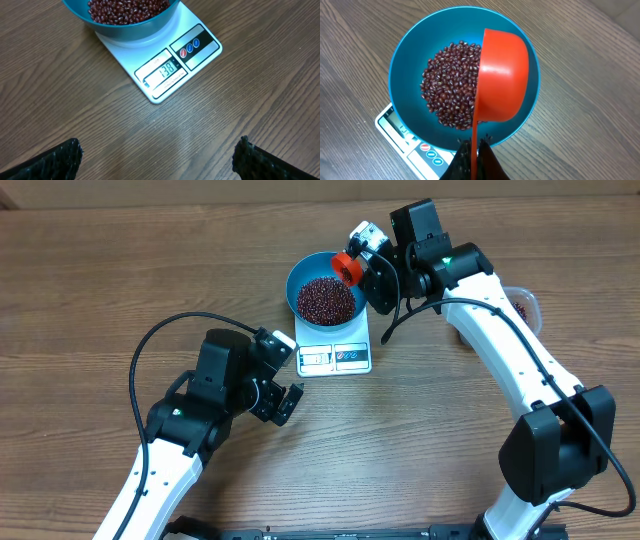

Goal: Scoop item into bowl and weigh 150g on scale
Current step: 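Tilt the scoop slowly over the bowl, trickling beans in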

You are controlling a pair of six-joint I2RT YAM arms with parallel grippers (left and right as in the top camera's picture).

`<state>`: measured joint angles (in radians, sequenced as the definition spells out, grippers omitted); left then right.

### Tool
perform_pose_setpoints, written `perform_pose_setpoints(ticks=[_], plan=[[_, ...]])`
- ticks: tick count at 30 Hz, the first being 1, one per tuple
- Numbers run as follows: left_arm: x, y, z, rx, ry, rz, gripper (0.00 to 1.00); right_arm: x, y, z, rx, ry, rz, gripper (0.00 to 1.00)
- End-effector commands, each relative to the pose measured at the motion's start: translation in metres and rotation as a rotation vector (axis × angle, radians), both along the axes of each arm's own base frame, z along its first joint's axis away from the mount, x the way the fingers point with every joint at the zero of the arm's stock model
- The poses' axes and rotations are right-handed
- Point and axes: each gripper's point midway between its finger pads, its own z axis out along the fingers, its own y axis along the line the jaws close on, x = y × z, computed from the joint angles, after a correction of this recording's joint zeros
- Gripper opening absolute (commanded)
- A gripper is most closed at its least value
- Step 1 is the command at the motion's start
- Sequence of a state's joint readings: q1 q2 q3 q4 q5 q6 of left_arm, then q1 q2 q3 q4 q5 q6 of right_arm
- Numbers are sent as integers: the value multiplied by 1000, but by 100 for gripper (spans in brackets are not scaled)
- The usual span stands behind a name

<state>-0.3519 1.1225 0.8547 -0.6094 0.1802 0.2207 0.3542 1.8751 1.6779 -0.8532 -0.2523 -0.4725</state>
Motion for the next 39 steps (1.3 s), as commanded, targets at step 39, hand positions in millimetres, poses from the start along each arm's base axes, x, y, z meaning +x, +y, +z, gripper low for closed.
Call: perform_pose_setpoints(ticks=[39], plan=[[-2,-2,-5,8,7,-27,100,6,11,11,-95,-87,-37,4]])
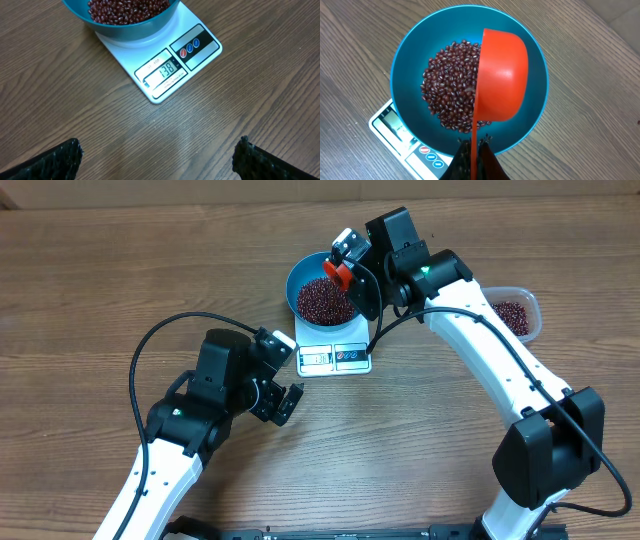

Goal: Scoop item into bowl and weigh 150g on scale
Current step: 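Tilt the scoop slowly over the bowl, trickling beans in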

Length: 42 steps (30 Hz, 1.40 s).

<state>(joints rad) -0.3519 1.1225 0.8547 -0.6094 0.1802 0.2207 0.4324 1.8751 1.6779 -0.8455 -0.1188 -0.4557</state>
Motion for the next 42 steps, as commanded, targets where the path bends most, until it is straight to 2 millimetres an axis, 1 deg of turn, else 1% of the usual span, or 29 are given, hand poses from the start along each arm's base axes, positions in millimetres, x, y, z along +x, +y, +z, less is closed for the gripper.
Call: perform_pose_setpoints(ticks=[1,8,12,16,24,30,42], plan=[[-2,-2,-5,8,7,-27,100,10,-4,14,-1,-43,-26,4],[-2,-2,-5,8,7,-27,100,9,-4,13,-1,-40,-25,4],[-2,-2,-5,8,7,-27,100,6,3,14,36,-23,-2,4],[-2,-2,-5,8,7,-27,100,5,4,14,42,-20,3,4],[-2,-2,-5,8,7,-27,99,8,-1,14,14,-34,-19,4],[-2,-2,-5,8,7,-27,100,14,-12,13,-39,-61,-58,4],[-2,-2,-5,8,7,-27,100,13,-10,13,-43,-64,-52,4]])
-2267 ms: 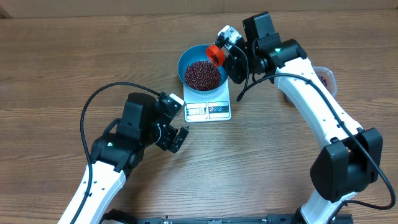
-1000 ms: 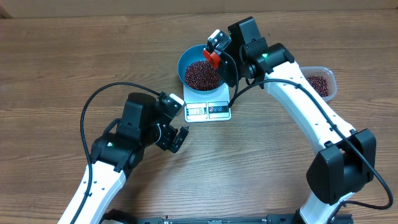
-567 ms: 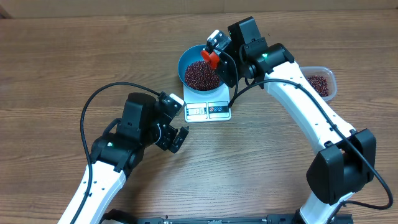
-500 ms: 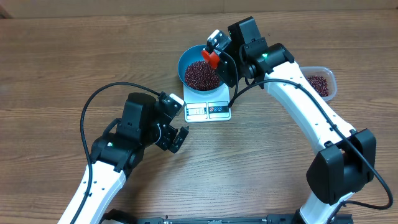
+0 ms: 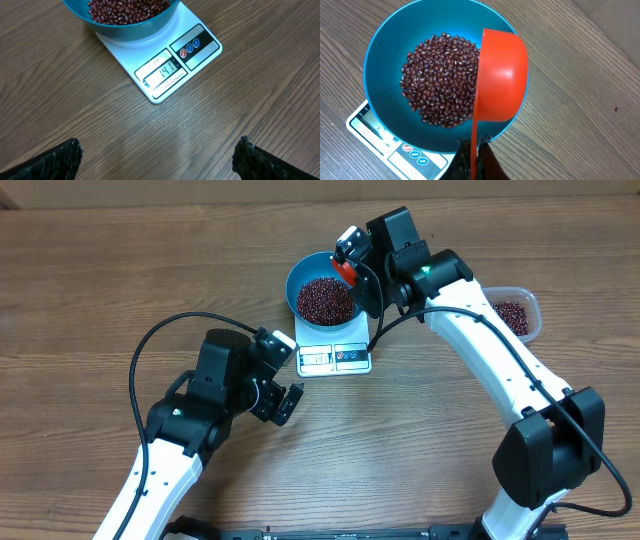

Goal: Scoop item into bowl and weigh 150g on scale
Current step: 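Tilt the scoop slowly over the bowl, trickling beans in, then move the red scoop back toward the bean tub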

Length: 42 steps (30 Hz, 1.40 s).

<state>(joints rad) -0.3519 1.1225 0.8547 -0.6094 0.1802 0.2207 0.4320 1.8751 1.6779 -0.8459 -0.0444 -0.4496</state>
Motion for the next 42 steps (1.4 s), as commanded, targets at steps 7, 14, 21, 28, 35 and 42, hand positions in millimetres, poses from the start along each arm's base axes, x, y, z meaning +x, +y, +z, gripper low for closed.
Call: perform_pose_setpoints(ticks=[7,14,21,28,35,42], plan=[[-2,-2,-5,8,7,-27,99,7,4,14,19,-37,2,4],[-2,-2,-5,8,7,-27,100,8,1,16,-21,-60,23,4],[-2,-2,-5,8,7,-27,100,7,-1,37,-82,-101,-28,4],[-2,-2,-5,8,7,-27,100,-2,-26,91,102,-40,-141,4],[-2,-2,-5,8,7,-27,100,-14,-124,86,163,126,-376,4],[-2,-2,-5,8,7,-27,100,-44,-217,62,140,299,-621,4]])
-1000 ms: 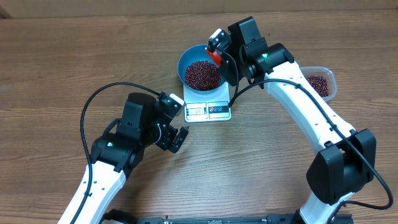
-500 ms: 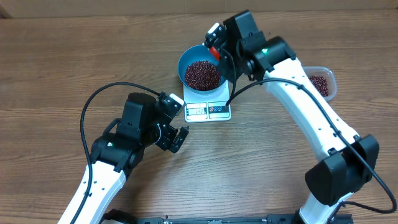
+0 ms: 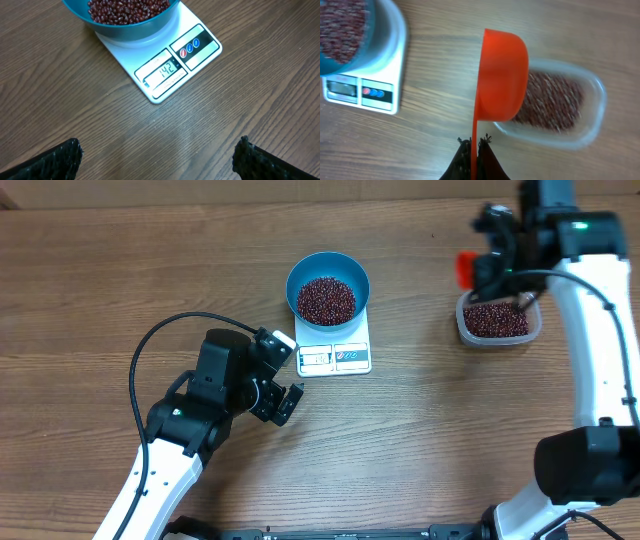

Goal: Scoop item into bowl and weigh 150g on scale
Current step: 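Move the red scoop back toward the bean tub, then dip the red scoop into the tub beans and lift it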

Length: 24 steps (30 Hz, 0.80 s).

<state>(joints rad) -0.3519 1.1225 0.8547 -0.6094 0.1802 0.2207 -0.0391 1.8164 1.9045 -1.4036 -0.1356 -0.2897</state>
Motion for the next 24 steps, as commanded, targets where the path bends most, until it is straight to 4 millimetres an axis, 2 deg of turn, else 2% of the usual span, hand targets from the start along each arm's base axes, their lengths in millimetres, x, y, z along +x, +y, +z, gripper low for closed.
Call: perform_pose_setpoints(ticks=[1,3,6,17,24], plan=[[-2,-2,-5,8,7,-27,100,-8,-26,10,29,-11,-101,4],[-2,-2,-5,8,7,-27,100,-12,-45,-2,30,21,-186,4],[-2,-2,-5,8,7,-27,99,-14,-61,-20,37,51,-262,4],[-2,-2,-5,8,7,-27,100,-15,-80,-94,-36,84,-347,4],[-2,-2,-5,8,7,-27,100,-11,-84,-127,-56,51,-358,4]])
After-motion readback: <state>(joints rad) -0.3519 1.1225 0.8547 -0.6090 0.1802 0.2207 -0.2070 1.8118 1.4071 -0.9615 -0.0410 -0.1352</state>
